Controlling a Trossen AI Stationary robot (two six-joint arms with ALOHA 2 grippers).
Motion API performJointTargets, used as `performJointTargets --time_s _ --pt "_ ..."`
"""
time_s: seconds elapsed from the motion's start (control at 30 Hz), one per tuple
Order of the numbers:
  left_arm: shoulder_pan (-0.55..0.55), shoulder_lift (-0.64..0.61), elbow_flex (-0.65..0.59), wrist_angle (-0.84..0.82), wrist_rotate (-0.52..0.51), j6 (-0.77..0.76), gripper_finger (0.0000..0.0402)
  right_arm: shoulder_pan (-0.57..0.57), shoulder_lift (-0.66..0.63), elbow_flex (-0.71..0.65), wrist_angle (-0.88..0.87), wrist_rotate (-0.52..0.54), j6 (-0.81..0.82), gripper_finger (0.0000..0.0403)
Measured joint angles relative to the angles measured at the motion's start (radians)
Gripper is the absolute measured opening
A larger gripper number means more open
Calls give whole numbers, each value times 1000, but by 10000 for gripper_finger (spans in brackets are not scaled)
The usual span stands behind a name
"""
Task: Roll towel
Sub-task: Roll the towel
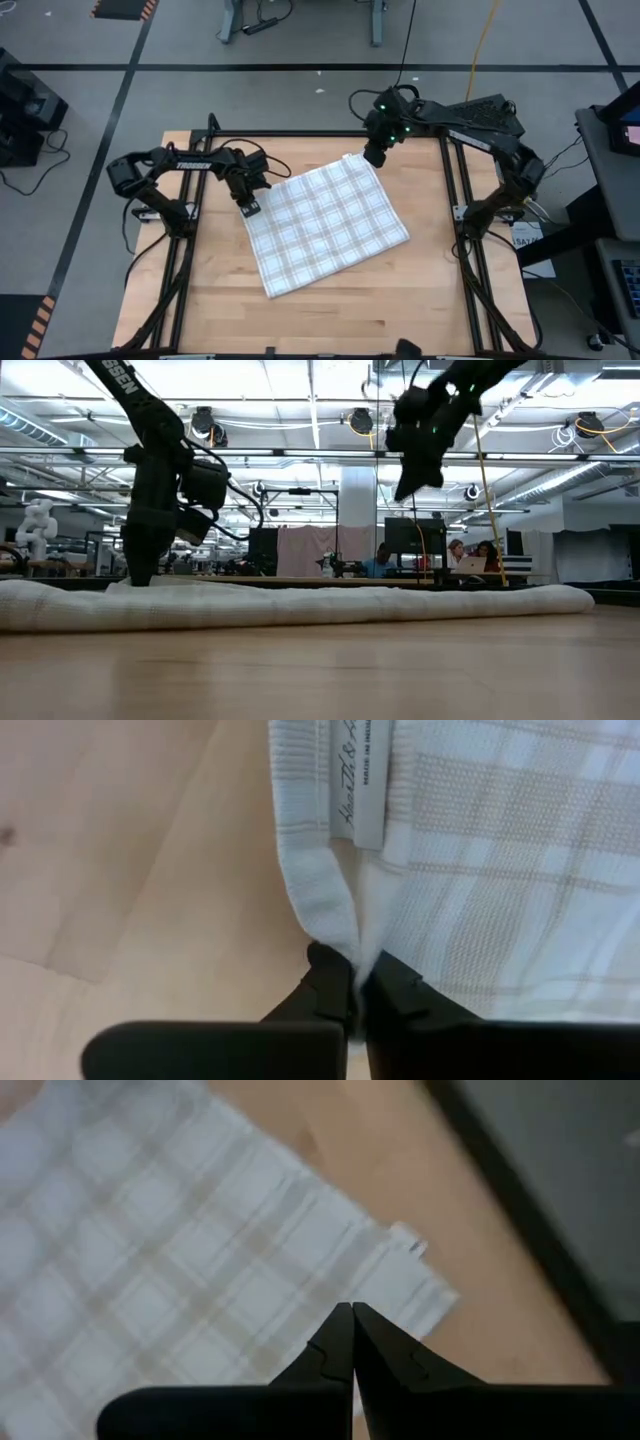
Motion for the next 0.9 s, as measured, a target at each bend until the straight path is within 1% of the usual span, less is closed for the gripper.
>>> performJointTargets --time_s 0.07,0.2,0.3,0.37,0.43,0.53,0.63,0.7,0.8,0.9 --pt "-1 -4 0 -1 -8 0 8 -28 57 -1 2 -46 -50 0" --pt "-1 -5 0 -2 -8 30 7 -70 179 26 -5 -72 -212 10" --pt "-15 -4 7 -9 -10 128 7 -89 277 59 -39 -68 -305 37" --pt "-26 -4 15 -10 -21 187 7 -106 324 78 -24 -65 -309 60" --pt "-34 -4 22 2 -41 210 7 -119 357 93 -15 -5 -278 83" --pt "-42 -4 24 8 -63 205 7 -121 398 104 17 133 -259 107" --pt "-45 -4 24 17 -64 202 7 -119 419 103 14 189 -307 120" --pt "-45 -4 24 31 -66 203 7 -123 427 103 11 160 -312 126" --pt "-45 -4 24 46 -95 221 7 -136 427 103 36 67 -327 135" --pt "-44 -4 25 55 -112 251 7 -139 427 103 64 66 -351 147"
